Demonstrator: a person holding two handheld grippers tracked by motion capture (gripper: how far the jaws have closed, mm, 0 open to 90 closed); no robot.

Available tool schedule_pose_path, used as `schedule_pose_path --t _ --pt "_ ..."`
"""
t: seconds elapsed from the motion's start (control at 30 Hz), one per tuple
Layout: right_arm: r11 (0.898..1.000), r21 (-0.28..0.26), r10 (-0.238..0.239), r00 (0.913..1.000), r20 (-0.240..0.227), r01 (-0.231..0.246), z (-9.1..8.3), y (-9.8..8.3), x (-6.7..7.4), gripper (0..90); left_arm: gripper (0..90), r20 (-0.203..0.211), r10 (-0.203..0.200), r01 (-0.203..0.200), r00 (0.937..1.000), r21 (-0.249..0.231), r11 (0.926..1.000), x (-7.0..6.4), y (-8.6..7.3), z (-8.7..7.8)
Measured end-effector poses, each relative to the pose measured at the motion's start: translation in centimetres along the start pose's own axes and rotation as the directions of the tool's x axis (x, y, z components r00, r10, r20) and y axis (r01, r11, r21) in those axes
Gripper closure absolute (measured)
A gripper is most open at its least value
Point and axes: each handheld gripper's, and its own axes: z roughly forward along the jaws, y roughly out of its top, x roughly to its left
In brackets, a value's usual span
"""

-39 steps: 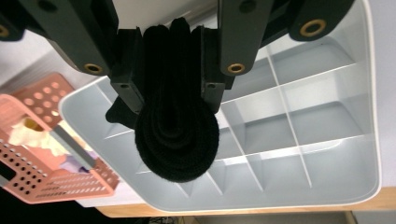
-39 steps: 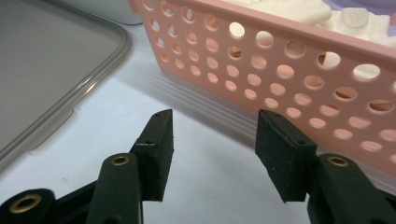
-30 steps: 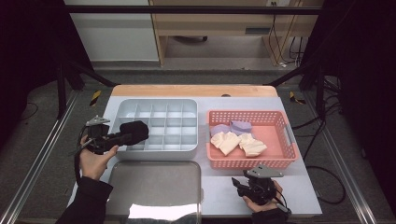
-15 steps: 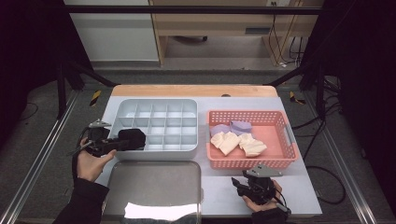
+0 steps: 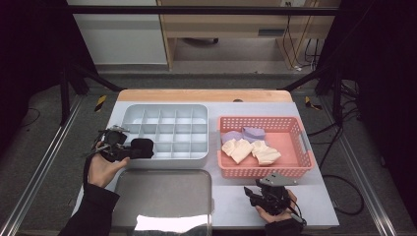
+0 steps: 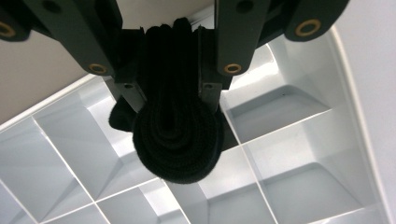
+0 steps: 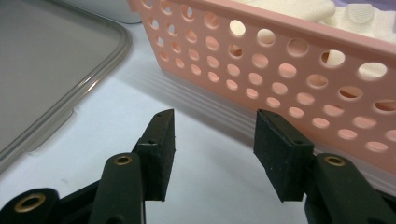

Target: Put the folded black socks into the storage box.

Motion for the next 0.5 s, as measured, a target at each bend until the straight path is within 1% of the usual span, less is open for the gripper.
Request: schedule_pose_path --t 0.03,0.13,0.2,0.27,0.33,0.4,0.5 --pt "1.0 0.0 0.004 1.0 0.001 -0.004 0.0 0.0 0.0 48.9 69.1 0.0 0.007 -0.007 1.0 0.012 0.9999 0.0 0.1 0.1" --pt "1.0 0.001 0.004 1.0 -0.001 -0.004 0.0 0.0 0.1 48.9 69.1 0.001 0.007 -0.007 1.0 0.04 0.9992 -0.1 0.4 0.6" --pt "1.0 0.001 0.002 1.0 -0.003 -0.002 0.1 0.0 0.0 48.9 69.3 0.0 0.019 -0.019 0.9998 0.062 0.9979 -0.3 0.5 1.1" --pt "1.0 0.001 0.0 1.0 -0.002 0.0 0.1 0.0 0.0 48.9 69.4 -0.007 0.036 -0.035 0.9993 0.08 0.9962 -0.6 0.5 1.7" --pt "1.0 0.002 0.002 1.0 -0.005 -0.002 0.1 0.0 0.0 48.9 69.5 -0.017 0.039 -0.038 0.9991 0.087 0.9955 -0.8 0.6 2.0" --pt "1.0 0.001 0.002 1.0 -0.005 -0.002 0.1 0.0 0.0 48.8 69.4 -0.012 0.033 -0.031 0.9994 0.081 0.9962 -0.7 0.5 2.0" --pt "1.0 0.002 0.001 1.0 -0.005 -0.001 0.1 -0.1 0.1 48.3 65.8 -0.005 0.014 -0.014 0.9999 0.047 0.9988 -0.5 0.2 1.8"
